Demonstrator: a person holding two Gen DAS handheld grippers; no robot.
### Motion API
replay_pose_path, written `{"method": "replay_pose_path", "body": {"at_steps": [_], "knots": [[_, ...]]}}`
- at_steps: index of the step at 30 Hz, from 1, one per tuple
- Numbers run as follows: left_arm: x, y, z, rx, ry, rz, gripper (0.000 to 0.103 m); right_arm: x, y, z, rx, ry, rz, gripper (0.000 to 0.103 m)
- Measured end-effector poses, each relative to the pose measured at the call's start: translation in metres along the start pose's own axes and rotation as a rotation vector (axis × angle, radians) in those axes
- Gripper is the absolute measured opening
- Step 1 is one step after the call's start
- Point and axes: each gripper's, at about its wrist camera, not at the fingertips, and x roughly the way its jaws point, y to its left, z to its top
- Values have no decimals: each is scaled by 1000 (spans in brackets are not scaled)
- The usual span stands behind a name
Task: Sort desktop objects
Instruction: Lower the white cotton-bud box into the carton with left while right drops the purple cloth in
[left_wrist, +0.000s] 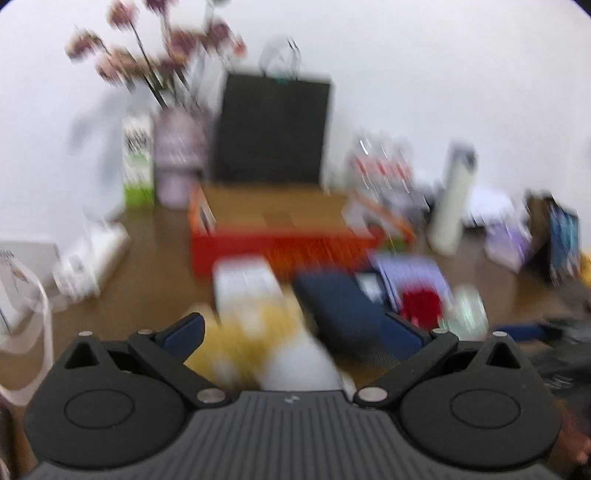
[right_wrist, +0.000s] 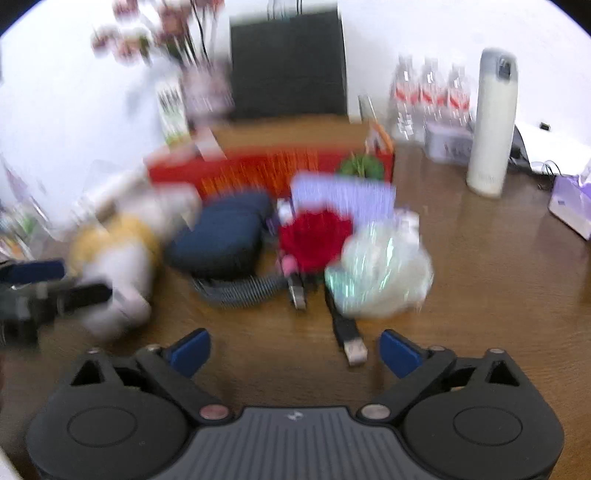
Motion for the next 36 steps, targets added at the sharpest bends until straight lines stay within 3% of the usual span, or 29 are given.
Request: {"method": "replay_pose_path", "body": {"at_steps": [1, 3, 8, 10, 11, 12, 13, 14, 17, 19, 24, 28, 31, 34, 36], "knots": [[11, 6, 11, -9, 2, 17, 103, -6, -4, 7, 7, -38, 8, 97], [46, 13, 27, -16, 83, 50, 103, -8, -12, 24, -3, -97, -9, 97], [131, 28, 39, -30, 290, 88, 102, 50, -35, 64, 11, -35, -91, 91], [152, 33, 31, -42, 358, 94, 84, 75, -39, 75, -2, -2, -92, 91], [158, 35, 28, -49, 376, 77, 69, 87, -40, 80, -3, 19, -98, 90], [158, 35, 27, -56, 378, 68, 68, 98, -41, 82, -5, 36, -95, 90], [158, 36, 27, -60, 368, 63, 68, 108, -42, 83, -6, 50, -79, 83], [155, 36, 25, -62, 364, 59, 68, 115, -43, 85, 4, 60, -66, 62], [138, 37, 32, -90, 304, 30, 68, 119, -42, 89, 10, 61, -41, 25], [125, 35, 42, -100, 258, 21, 68, 110, -37, 92, 4, 39, -17, 12], [98, 29, 72, -107, 160, 2, 68, 64, -21, 114, -25, -98, -3, 12], [98, 38, 117, -135, 177, -39, 68, 36, -15, 150, -36, -177, 41, 12], [110, 48, 163, -110, 257, -23, 68, 42, -11, 191, -50, -173, 60, 12], [120, 56, 196, -4, 239, 51, 68, 68, -10, 227, -59, -141, 59, 12], [132, 67, 209, -29, 258, 52, 68, 90, -10, 241, -63, -110, 55, 12]]}}
